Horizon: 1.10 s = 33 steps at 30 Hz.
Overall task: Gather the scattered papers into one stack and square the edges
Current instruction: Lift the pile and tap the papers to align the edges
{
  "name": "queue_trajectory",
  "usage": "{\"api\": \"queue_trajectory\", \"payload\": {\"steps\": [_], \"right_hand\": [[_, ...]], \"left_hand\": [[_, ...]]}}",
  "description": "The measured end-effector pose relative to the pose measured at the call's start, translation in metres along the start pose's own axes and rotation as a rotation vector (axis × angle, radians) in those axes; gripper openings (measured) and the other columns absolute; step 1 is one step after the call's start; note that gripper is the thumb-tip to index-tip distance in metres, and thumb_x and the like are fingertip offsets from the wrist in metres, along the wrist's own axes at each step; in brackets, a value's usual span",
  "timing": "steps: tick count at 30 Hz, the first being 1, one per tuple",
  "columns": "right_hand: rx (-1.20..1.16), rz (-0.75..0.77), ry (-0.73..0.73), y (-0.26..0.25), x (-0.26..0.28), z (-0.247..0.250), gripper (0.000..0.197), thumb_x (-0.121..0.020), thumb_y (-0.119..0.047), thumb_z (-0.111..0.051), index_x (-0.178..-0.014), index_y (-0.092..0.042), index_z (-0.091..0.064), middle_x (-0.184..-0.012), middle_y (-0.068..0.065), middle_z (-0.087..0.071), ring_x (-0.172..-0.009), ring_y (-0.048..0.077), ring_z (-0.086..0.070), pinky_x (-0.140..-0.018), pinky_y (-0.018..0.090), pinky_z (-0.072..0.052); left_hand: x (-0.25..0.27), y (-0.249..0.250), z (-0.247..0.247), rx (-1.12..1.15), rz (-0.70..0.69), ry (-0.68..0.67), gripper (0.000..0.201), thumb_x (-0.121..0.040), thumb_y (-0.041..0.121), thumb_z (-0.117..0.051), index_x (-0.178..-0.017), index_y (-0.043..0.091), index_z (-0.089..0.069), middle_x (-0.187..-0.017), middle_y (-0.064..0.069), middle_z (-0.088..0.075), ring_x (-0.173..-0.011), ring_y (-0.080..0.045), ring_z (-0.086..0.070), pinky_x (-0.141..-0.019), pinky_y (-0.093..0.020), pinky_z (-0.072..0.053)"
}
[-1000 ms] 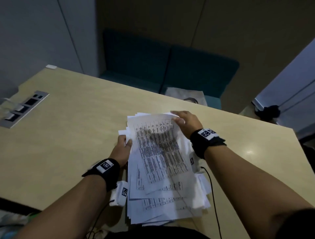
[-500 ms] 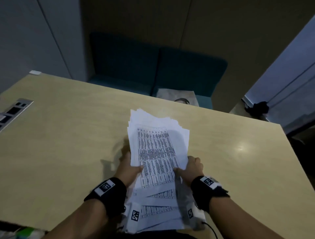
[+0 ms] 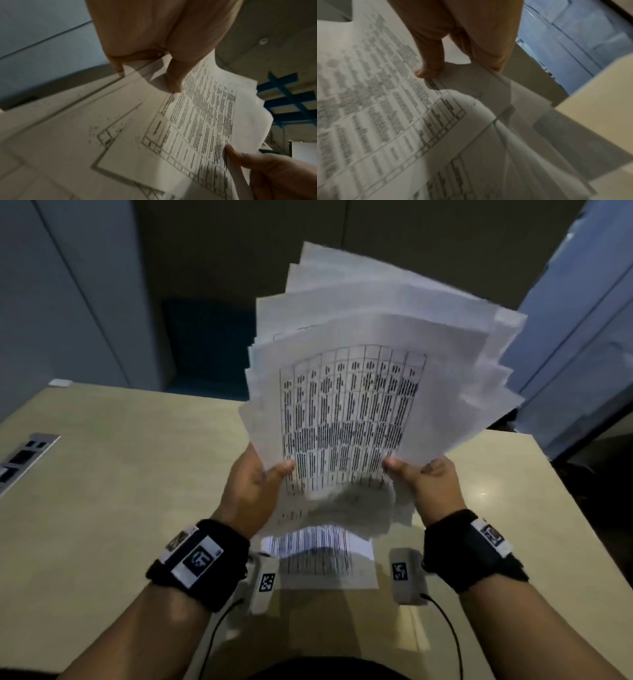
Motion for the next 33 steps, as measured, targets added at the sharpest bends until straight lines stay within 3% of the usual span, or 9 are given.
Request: {"api": "queue_trajectory", "payload": {"steps": [2, 4, 7, 13, 17, 20, 23, 28, 33], "right_hand": [[-0.063, 0.052, -0.006, -0.011, 0.009, -0.004, 0.034, -0.078, -0.012, -0.077, -0.063, 0.006, -0.053, -0.050, -0.001, -0.055, -0.044, 0.011, -0.053, -0.050, 0.019, -0.044], [-0.098, 0.042, -0.027, -0.013, 0.018, -0.007, 0.025, -0.081, -0.006, -0.073, -0.088, 0.016, -0.061, -0.066, 0.000, -0.071, -0.060, 0.010, -0.066, -0.057, 0.020, -0.051], [-0.085, 0.027, -0.040, -0.002, 0.026, -0.007, 0.030, -0.076, -0.001, -0.075, -0.105, 0.002, -0.066, -0.081, -0.002, -0.076, -0.075, 0.012, -0.072, -0.064, 0.022, -0.055], [-0.137, -0.096, -0.080, 0.018, 0.031, -0.013, 0.055, -0.058, -0.010, -0.086, -0.109, -0.006, -0.067, -0.099, 0.009, -0.075, -0.093, 0.027, -0.072, -0.085, 0.045, -0.057], [-0.112, -0.107, -0.067, 0.022, 0.031, -0.012, 0.065, -0.050, -0.013, -0.091, -0.108, -0.016, -0.063, -0.100, 0.002, -0.074, -0.094, 0.020, -0.071, -0.080, 0.035, -0.058], [-0.085, -0.130, -0.149, 0.024, 0.033, -0.022, 0.080, -0.042, -0.022, -0.095, -0.113, -0.013, -0.060, -0.102, 0.005, -0.074, -0.096, 0.018, -0.071, -0.089, 0.044, -0.056], [-0.006, -0.062, -0.180, 0.012, 0.024, -0.027, 0.066, -0.055, -0.003, -0.090, -0.109, -0.015, -0.055, -0.093, -0.006, -0.067, -0.088, -0.003, -0.066, -0.081, 0.023, -0.056], [0.247, -0.220, -0.012, 0.067, 0.005, -0.013, 0.058, -0.073, 0.001, -0.078, -0.123, -0.009, -0.049, -0.104, 0.008, -0.058, -0.099, 0.025, -0.058, -0.083, 0.032, -0.048], [0.930, -0.461, -0.082, 0.131, 0.030, -0.032, 0.082, -0.072, -0.061, -0.070, -0.126, -0.005, -0.042, -0.127, 0.015, -0.050, -0.118, 0.034, -0.047, -0.097, 0.044, -0.044]], "left_hand": [[-0.001, 0.008, 0.005, -0.015, -0.052, 0.066, 0.026, -0.098, 0.002, -0.055, -0.123, -0.002, -0.056, -0.097, 0.008, -0.069, -0.092, -0.001, -0.065, -0.079, -0.013, -0.050], [0.000, 0.004, 0.004, 0.024, -0.015, 0.083, 0.028, -0.096, 0.003, -0.058, -0.124, 0.001, -0.058, -0.106, -0.003, -0.071, -0.101, -0.012, -0.068, -0.086, -0.024, -0.056], [0.006, -0.012, -0.004, 0.102, 0.110, 0.054, 0.038, -0.089, -0.001, -0.067, -0.125, 0.003, -0.060, -0.111, -0.006, -0.074, -0.105, -0.018, -0.070, -0.090, -0.032, -0.057], [0.014, -0.018, -0.006, 0.185, 0.184, 0.048, 0.051, -0.077, -0.001, -0.079, -0.124, 0.006, -0.062, -0.110, -0.002, -0.075, -0.103, -0.014, -0.071, -0.079, -0.018, -0.055], [0.023, -0.019, -0.008, 0.130, 0.256, 0.043, 0.039, -0.072, 0.002, -0.084, -0.104, -0.004, -0.063, -0.066, 0.005, -0.073, -0.064, -0.005, -0.071, -0.060, -0.033, -0.058], [0.027, -0.024, -0.014, 0.058, 0.266, 0.062, 0.032, -0.079, 0.000, -0.078, -0.063, -0.007, -0.051, -0.038, 0.011, -0.053, -0.036, 0.003, -0.051, -0.043, -0.013, -0.045], [0.020, -0.022, 0.007, 0.138, 0.260, 0.207, 0.014, -0.085, -0.005, -0.069, -0.098, -0.009, -0.067, -0.062, 0.018, -0.071, -0.059, 0.004, -0.066, -0.069, -0.024, -0.060], [0.021, -0.039, 0.078, 0.271, 0.261, 0.444, 0.037, -0.087, -0.008, -0.065, -0.122, 0.003, -0.060, -0.095, 0.011, -0.076, -0.086, 0.000, -0.070, -0.081, -0.016, -0.054], [0.051, -0.066, 0.130, 0.267, 0.364, 0.663, 0.021, -0.091, -0.004, -0.063, -0.105, 0.007, -0.052, -0.134, -0.018, -0.054, -0.114, -0.022, -0.054, -0.110, -0.038, -0.040]]}}
Point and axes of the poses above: each hand's wrist, its own x-axis away from the middle knuckle, its own z-axis out of the back of the hand, y = z × x, the point moved 8 cm from there along -x, towards the middle knuckle
